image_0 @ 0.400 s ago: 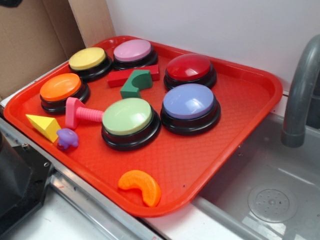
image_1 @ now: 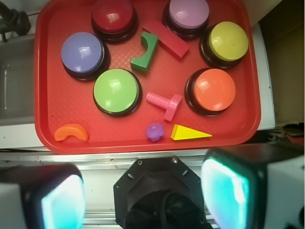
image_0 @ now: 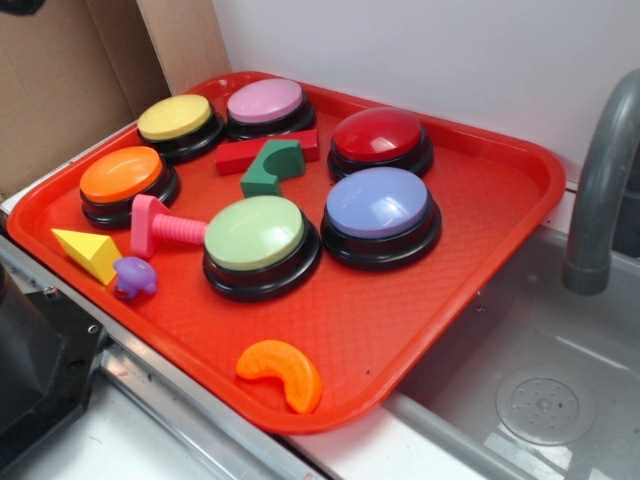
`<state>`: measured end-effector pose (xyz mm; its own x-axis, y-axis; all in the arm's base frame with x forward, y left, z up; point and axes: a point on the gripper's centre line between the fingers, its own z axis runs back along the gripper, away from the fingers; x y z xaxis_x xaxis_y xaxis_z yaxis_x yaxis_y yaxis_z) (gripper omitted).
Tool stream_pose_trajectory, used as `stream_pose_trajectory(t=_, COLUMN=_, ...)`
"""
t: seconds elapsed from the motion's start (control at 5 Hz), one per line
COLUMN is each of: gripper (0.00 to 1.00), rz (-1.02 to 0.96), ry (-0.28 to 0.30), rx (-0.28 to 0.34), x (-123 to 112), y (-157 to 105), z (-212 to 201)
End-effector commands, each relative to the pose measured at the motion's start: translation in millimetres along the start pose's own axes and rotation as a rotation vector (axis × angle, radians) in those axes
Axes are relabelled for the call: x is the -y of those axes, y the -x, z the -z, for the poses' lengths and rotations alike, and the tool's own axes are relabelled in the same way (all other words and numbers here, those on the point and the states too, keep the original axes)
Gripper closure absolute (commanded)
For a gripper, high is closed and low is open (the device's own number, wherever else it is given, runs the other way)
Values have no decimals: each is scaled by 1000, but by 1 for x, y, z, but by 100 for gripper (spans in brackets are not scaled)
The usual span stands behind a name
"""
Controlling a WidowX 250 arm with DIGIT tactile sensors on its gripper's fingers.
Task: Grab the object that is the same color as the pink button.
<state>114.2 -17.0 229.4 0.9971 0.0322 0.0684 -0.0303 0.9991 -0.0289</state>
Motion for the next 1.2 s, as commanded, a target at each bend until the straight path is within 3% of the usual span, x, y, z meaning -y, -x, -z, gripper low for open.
stream_pose_trajectory(t=0.0, gripper=0, rz=185, ry=-21, rx=70, x=0, y=-22, z=34)
stream_pose_trajectory(t=0.2, gripper=0, rz=299, ry=-21, rx=73, x=-4, y=-30, z=54)
stream_pose_trajectory(t=0.4, gripper=0, rz=441, ry=22, rx=94, x=-14, y=-43, z=79)
stream_pose_trajectory(t=0.8, gripper=0, rz=605, ry=23, rx=84, x=-25, y=-59, z=118)
stream_pose_trajectory(t=1.0, gripper=0, rz=659, ry=-8, rx=74, x=-29, y=-64, z=142)
